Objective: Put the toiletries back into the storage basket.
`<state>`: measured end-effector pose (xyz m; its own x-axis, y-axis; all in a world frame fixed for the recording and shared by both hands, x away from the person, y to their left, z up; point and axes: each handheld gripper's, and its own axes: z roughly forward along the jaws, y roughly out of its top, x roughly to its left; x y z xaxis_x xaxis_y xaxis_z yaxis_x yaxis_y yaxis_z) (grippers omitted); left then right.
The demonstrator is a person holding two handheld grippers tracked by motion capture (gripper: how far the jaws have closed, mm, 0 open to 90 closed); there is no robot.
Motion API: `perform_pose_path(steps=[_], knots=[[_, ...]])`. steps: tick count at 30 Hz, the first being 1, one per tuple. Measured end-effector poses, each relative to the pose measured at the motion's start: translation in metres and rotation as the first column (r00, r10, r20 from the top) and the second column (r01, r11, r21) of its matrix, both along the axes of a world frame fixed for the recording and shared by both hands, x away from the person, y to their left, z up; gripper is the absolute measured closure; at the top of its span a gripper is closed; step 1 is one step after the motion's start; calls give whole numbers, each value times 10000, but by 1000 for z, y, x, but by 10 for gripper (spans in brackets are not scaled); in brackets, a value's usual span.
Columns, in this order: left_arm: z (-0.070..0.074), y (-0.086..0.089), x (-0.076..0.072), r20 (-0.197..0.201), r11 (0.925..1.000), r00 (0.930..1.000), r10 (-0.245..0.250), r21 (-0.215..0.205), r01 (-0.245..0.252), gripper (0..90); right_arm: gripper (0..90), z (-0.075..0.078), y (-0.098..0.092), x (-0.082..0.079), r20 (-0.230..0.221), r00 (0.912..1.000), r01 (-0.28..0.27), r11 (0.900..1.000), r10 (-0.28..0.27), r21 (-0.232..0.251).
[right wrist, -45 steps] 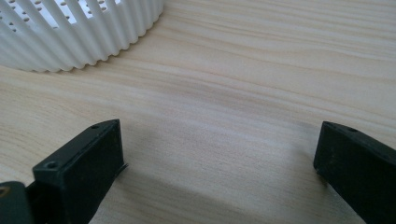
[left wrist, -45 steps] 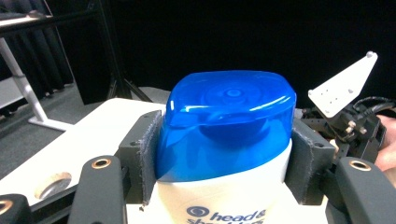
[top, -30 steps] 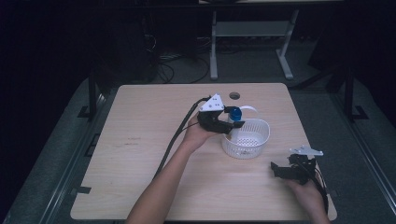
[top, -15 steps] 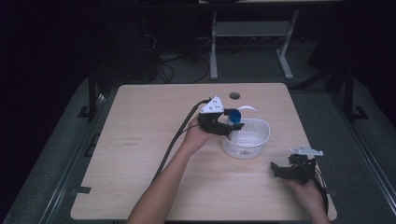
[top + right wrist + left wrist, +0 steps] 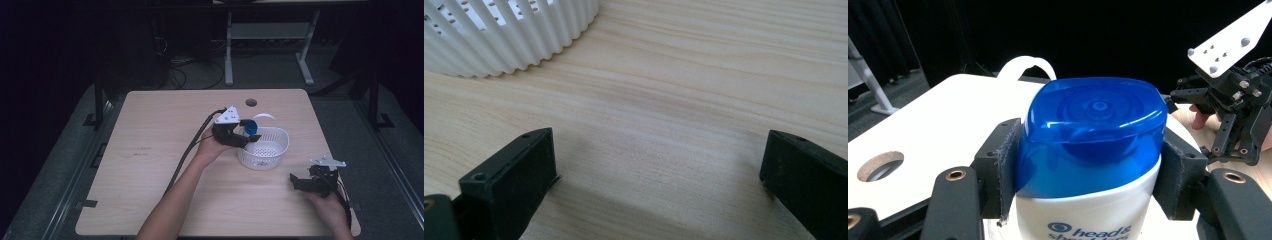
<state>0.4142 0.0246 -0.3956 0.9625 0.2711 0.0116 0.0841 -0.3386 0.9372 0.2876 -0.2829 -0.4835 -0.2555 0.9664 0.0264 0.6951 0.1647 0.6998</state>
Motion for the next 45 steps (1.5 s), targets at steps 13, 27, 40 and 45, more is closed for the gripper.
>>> perform_pose_path(steps=[13, 27, 40, 45], knots=[[-2, 0, -1, -38, 10000, 10000, -45, 27, 45, 311, 9, 0, 0, 0, 3, 10000, -1, 10000, 1, 0], [2, 3, -4, -66, 9999, 9999, -160, -39, 160, 134, 9, 0, 0, 0, 1, 10000, -1, 10000, 1, -1], [19, 31, -7, -160, 9996, 9996, 240, 157, -237, 133, 9, 0, 0, 0, 0, 10000, 6, 10000, -6, 3], [24, 46, -9, -242, 9977, 9987, 449, 512, -436, 133, 10, 0, 0, 0, 9, 10000, -9, 10000, 9, 6]])
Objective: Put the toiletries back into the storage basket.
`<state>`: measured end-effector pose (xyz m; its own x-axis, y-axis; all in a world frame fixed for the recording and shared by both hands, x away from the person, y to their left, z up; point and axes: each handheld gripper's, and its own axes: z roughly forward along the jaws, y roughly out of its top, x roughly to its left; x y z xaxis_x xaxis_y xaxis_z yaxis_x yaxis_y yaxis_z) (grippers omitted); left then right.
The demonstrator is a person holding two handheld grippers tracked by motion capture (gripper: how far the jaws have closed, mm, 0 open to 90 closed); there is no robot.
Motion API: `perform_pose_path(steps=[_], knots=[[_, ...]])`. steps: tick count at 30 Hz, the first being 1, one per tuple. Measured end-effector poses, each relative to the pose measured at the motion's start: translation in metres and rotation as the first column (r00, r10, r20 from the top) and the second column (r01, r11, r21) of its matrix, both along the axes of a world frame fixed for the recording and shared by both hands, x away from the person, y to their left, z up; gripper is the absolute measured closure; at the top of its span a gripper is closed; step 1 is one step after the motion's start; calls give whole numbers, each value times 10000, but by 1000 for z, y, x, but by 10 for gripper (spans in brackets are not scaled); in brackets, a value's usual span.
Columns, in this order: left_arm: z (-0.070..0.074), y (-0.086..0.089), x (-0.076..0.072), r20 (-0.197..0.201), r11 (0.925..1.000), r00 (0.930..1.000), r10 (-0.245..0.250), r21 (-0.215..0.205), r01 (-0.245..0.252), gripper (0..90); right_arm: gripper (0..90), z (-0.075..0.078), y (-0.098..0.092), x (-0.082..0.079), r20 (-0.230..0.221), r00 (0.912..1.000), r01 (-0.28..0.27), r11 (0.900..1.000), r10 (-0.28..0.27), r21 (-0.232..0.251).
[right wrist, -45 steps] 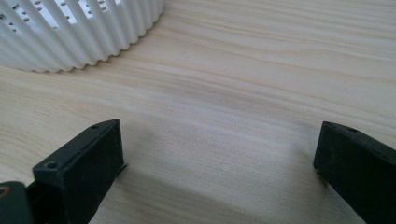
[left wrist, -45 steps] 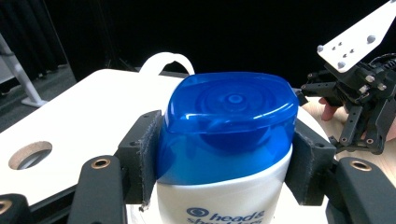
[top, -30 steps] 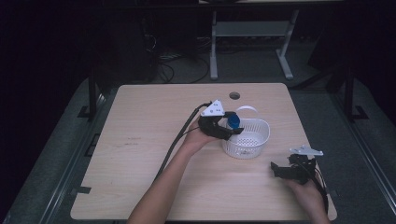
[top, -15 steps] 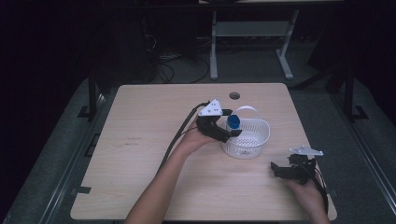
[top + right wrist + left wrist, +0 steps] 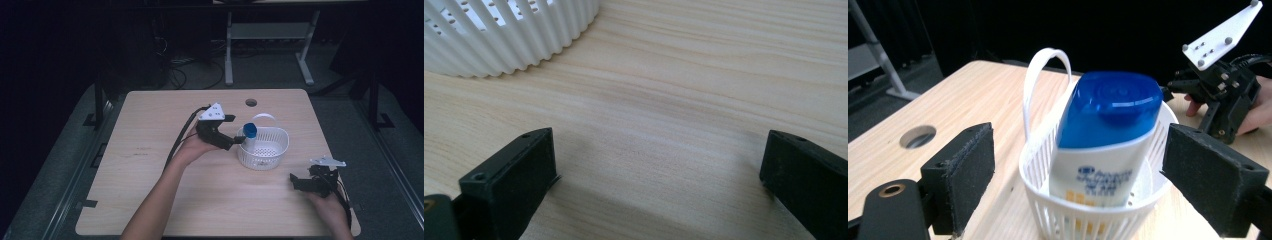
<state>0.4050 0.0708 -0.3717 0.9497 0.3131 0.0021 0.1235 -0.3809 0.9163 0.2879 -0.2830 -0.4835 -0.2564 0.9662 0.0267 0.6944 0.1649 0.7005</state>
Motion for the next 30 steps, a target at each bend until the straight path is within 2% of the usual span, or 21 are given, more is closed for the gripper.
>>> perform_pose_path(steps=[4, 7, 11, 17, 22, 25, 30], knots=[[0, 13, -4, -217, 9995, 9993, 293, 151, -290, 133, 10, 0, 0, 0, 1, 10000, -2, 10000, 2, -2], [-1, 24, -8, -346, 9973, 9976, 603, 449, -587, 134, 10, 0, 0, 0, 1, 10000, -2, 10000, 2, -5], [-5, 41, -15, -549, 9922, 9924, 1105, 633, -1070, 135, 10, 0, 0, 0, 1, 10000, -3, 10000, 3, -4], [-10, 66, -25, -442, 9773, 9851, 1662, 1406, -1586, 137, 10, 0, 0, 0, 4, 10000, -4, 10000, 4, -8], [-16, 88, -35, -554, 9622, 9717, 2296, 1631, -2181, 138, 10, 0, 0, 0, 0, 10000, -12, 10000, 12, -2], [-18, 99, -41, -574, 9556, 9662, 2513, 1732, -2383, 138, 10, 0, 0, 0, 2, 10000, -3, 10000, 3, -10], [-24, 119, -49, -614, 9358, 9491, 3088, 1980, -2916, 141, 10, 0, 0, 0, -7, 10000, 38, 10000, -38, -3]])
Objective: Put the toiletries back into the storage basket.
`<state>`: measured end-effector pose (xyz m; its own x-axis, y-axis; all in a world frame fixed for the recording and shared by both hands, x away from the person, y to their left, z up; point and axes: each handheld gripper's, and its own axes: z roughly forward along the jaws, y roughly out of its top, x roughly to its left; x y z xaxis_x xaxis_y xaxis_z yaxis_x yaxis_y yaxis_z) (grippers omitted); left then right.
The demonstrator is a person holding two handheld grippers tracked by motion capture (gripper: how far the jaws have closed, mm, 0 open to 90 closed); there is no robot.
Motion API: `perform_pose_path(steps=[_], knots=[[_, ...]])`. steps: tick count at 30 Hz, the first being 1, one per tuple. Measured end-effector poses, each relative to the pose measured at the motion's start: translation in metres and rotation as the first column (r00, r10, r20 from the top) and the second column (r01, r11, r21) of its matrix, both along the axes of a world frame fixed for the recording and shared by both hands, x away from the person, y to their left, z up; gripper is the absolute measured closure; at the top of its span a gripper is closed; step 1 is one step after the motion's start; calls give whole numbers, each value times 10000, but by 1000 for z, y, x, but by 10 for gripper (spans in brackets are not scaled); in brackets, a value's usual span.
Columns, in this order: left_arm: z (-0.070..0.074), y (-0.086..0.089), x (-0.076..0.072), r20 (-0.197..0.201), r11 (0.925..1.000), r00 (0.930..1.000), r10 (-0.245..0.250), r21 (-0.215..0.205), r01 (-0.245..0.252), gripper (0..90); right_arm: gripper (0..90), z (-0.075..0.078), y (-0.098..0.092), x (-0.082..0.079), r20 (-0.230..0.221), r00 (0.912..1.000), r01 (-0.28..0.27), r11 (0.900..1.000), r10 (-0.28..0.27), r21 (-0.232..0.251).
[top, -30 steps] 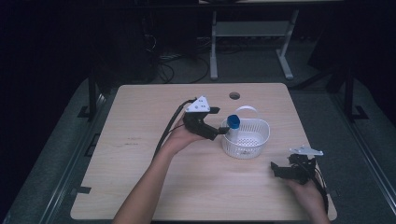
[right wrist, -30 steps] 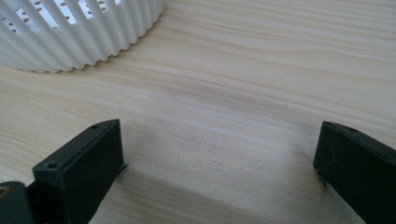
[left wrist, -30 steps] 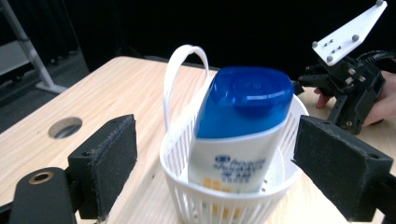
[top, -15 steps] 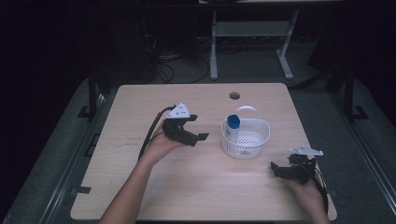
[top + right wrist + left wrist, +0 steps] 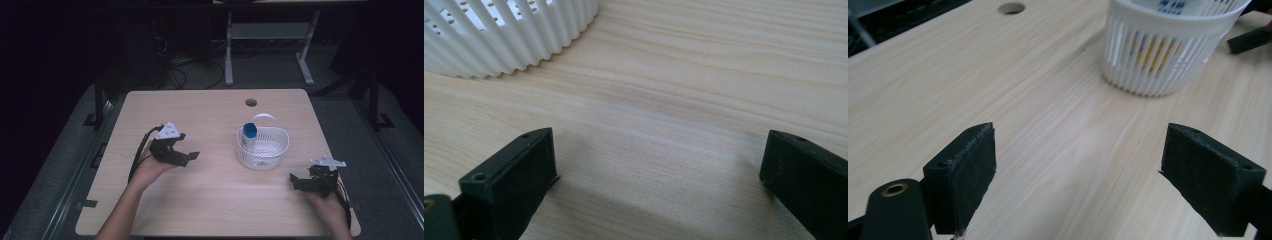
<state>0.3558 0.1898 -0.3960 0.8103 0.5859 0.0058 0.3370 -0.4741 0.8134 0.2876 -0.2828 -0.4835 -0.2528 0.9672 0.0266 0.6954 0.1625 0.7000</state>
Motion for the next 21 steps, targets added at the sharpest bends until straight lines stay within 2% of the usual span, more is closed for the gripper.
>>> perform_pose_path(steps=[3, 8, 9, 14, 21], knots=[[-5, 11, -5, -105, 9997, 9997, 225, -12, -225, 142, 10, 0, 0, 0, 1, 10000, 6, 10000, -6, -3], [-12, 25, -15, -185, 9981, 9981, 583, 198, -579, 142, 10, 0, 0, 0, 2, 10000, 3, 10000, -3, -5], [-14, 28, -16, -204, 9977, 9979, 609, 317, -602, 142, 10, 0, 0, 0, 3, 10000, 3, 10000, -3, -5], [-19, 38, -24, -320, 9962, 9964, 781, 402, -768, 142, 10, 0, 0, 0, -1, 10000, 4, 10000, -4, -1], [-32, 51, -35, -500, 9923, 9941, 961, 834, -918, 142, 10, 0, 0, 0, 0, 10000, 6, 10000, -6, -3]])
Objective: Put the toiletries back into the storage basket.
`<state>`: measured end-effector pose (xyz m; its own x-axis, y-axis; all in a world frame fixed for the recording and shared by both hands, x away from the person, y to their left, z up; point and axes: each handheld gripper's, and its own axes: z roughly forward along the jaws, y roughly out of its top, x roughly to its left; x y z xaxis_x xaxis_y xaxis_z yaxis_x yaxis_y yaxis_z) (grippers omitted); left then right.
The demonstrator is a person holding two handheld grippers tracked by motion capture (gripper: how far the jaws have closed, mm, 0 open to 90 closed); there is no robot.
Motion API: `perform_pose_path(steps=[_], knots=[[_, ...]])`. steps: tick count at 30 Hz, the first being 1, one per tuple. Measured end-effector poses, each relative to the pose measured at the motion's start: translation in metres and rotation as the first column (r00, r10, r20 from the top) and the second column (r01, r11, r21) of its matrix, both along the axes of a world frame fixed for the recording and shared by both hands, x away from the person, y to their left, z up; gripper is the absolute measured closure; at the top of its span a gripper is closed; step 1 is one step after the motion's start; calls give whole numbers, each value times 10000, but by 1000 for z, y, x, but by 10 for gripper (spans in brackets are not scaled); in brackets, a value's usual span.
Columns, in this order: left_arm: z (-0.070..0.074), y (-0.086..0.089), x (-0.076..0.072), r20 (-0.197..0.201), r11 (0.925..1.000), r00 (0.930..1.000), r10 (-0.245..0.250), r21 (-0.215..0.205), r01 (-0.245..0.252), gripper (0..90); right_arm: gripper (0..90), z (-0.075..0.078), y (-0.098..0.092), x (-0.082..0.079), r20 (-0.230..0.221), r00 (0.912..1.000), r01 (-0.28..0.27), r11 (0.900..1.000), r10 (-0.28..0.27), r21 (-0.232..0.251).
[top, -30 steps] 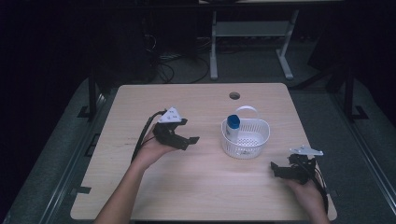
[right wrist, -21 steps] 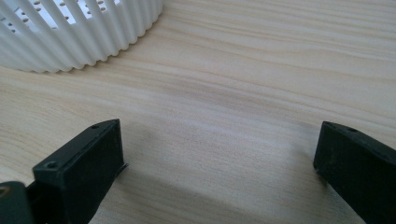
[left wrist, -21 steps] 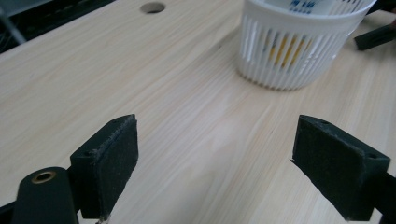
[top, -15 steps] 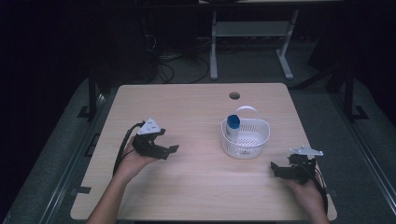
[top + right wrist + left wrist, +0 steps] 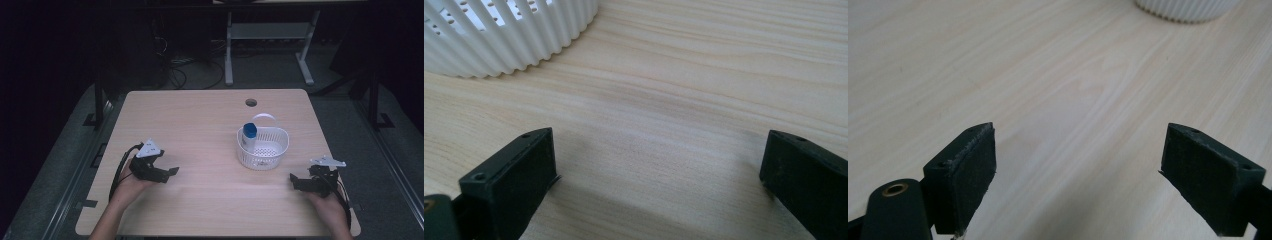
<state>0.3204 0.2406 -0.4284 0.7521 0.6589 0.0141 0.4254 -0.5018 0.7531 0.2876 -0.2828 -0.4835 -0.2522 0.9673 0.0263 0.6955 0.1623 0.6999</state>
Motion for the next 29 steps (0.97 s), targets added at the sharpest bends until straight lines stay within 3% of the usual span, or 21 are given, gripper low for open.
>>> perform_pose_path(steps=[3, 13, 19, 25, 29], knots=[[-7, 5, -5, -115, 9994, 9999, 22, 343, -18, 142, 10, 0, 0, 0, 1, 10000, 0, 10000, 0, 1], [-27, 17, -10, -274, 9983, 9994, 200, 548, -185, 142, 10, 0, 0, 0, 1, 10000, -1, 10000, 1, 0], [-37, 21, -12, -333, 9923, 9993, 180, 1228, -138, 141, 10, 0, 0, 0, -1, 10000, 6, 10000, -6, -1], [-39, 24, -13, -459, 9937, 9988, 154, 1112, -102, 141, 10, 0, 0, 0, -5, 10000, 27, 10000, -27, -10], [-43, 28, -11, -627, 9977, 9978, 213, 650, -172, 138, 10, 0, 0, 0, -10, 10000, 33, 10000, -33, -8]])
